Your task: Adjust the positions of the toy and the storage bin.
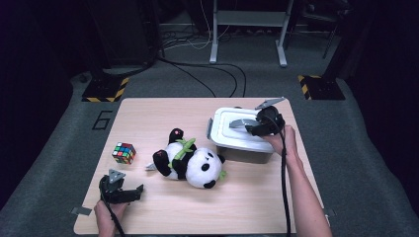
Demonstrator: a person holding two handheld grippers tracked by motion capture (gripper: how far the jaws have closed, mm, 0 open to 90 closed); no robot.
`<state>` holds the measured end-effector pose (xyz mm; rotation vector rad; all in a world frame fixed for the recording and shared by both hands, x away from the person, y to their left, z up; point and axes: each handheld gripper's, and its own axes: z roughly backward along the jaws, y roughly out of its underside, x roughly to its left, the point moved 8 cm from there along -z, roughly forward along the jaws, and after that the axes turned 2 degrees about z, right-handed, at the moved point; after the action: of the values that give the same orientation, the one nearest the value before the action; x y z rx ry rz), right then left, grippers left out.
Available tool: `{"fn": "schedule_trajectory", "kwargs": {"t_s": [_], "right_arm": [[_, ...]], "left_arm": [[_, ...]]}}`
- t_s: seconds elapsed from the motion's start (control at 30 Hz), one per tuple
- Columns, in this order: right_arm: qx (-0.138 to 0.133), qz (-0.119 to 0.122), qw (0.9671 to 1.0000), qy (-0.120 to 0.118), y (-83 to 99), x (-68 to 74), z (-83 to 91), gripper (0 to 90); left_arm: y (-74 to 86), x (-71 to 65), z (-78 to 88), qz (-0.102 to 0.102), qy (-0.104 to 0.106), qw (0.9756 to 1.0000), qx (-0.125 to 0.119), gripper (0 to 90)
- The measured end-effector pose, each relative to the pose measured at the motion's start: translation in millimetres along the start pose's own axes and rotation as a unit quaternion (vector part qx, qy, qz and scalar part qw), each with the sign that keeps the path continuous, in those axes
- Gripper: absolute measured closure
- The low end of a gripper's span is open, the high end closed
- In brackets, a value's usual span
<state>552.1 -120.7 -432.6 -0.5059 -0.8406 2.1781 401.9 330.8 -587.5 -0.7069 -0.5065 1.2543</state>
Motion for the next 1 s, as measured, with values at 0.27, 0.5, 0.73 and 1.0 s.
{"fn": "schedule_trajectory", "kwargs": {"t_s": [0.27,0.5,0.73,1.0], "right_arm": [[0.0,-0.004,0.9999,0.012,12.1,3.0,7.8,53.9],[0.003,-0.035,0.9985,0.042,24.4,4.2,18.2,59.4],[0.004,-0.079,0.9951,0.06,28.6,10.9,22.5,60.5],[0.0,-0.112,0.9922,0.054,27.2,21.6,21.9,61.2]], "left_arm": [[0.0,-0.1,0.0,0.0,0.0,1.0,0.0,0.0],[-0.1,0.0,-0.1,-0.001,0.0,1.0,-0.001,0.0],[0.0,-0.1,0.1,-0.002,0.0,1.0,0.0,0.0],[0.1,-0.9,0.0,-0.003,0.003,1.0,0.0,0.0]]}}
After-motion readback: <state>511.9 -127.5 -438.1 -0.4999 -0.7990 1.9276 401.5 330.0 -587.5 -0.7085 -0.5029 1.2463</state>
